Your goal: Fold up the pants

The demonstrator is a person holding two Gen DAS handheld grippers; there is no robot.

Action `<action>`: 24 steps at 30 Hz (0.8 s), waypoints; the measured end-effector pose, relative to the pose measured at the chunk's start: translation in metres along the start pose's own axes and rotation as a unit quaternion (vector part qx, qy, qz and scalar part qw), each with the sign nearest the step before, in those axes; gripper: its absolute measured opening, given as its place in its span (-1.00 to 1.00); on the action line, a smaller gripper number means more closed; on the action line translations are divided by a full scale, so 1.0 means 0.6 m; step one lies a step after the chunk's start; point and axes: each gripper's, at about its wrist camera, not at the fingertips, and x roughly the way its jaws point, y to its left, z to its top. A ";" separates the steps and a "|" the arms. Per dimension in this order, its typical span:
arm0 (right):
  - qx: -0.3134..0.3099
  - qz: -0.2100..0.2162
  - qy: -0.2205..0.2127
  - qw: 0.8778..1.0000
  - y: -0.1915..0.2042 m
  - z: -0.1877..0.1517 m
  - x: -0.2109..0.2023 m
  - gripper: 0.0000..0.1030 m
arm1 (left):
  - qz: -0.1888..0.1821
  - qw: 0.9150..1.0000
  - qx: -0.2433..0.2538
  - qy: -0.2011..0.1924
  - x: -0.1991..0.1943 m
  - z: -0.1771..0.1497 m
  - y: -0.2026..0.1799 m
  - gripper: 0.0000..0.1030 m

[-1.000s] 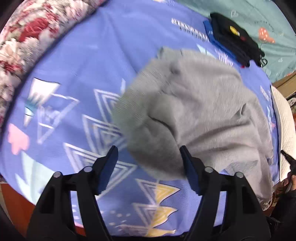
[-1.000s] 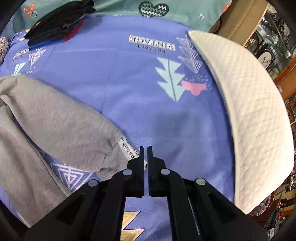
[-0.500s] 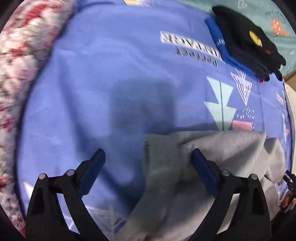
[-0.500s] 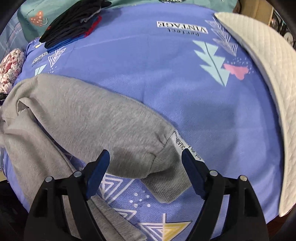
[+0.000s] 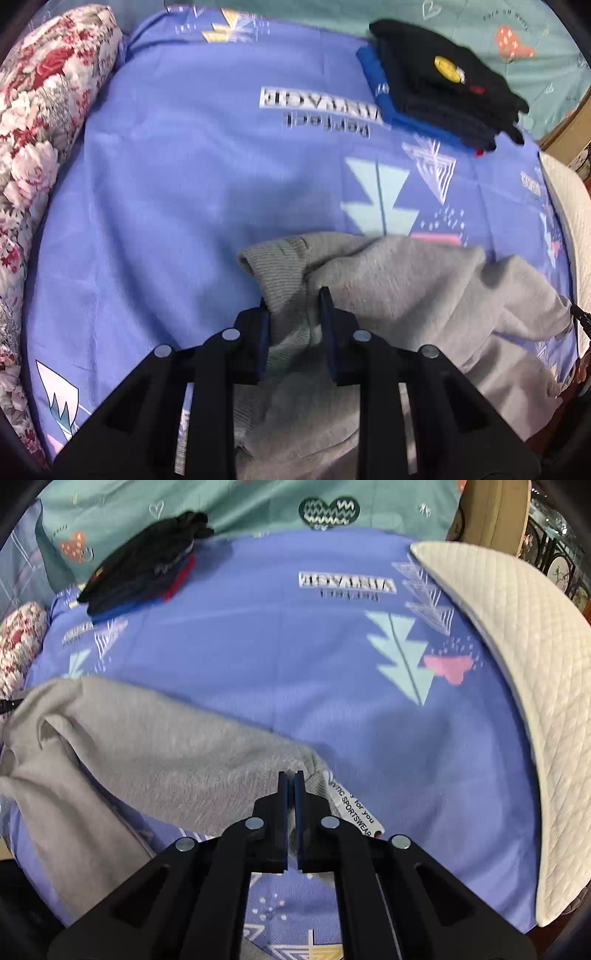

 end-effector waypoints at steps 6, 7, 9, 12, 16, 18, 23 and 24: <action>-0.032 0.000 -0.003 0.999 0.004 0.012 -0.027 -0.94 | 0.013 0.999 0.008 0.049 0.057 0.033 0.008 -0.09; -0.033 0.003 0.006 0.999 0.002 0.007 -0.021 -0.94 | 0.024 0.998 0.001 0.053 0.074 0.044 0.015 0.11; -0.030 0.009 0.017 0.999 -0.003 -0.003 -0.013 -0.94 | 0.019 0.997 -0.009 0.080 0.104 0.065 0.030 0.48; -0.018 0.020 0.031 0.999 -0.006 -0.023 0.000 -0.56 | 0.005 0.995 -0.005 0.096 0.130 0.084 0.015 0.54; 0.005 0.008 0.038 0.999 -0.019 -0.042 0.015 -0.03 | 0.016 0.996 0.022 0.090 0.139 0.088 -0.027 0.52; 0.026 0.015 0.048 0.998 -0.033 -0.048 0.026 0.08 | 0.016 0.996 0.020 0.080 0.133 0.083 -0.032 0.33; 0.098 0.070 0.072 0.990 -0.077 -0.061 0.054 0.22 | -0.029 0.999 -0.015 0.037 0.075 0.069 -0.006 -0.62; 0.111 0.084 0.070 0.988 -0.082 -0.061 0.059 0.33 | -0.032 0.999 -0.015 0.026 0.064 0.065 -0.005 -0.62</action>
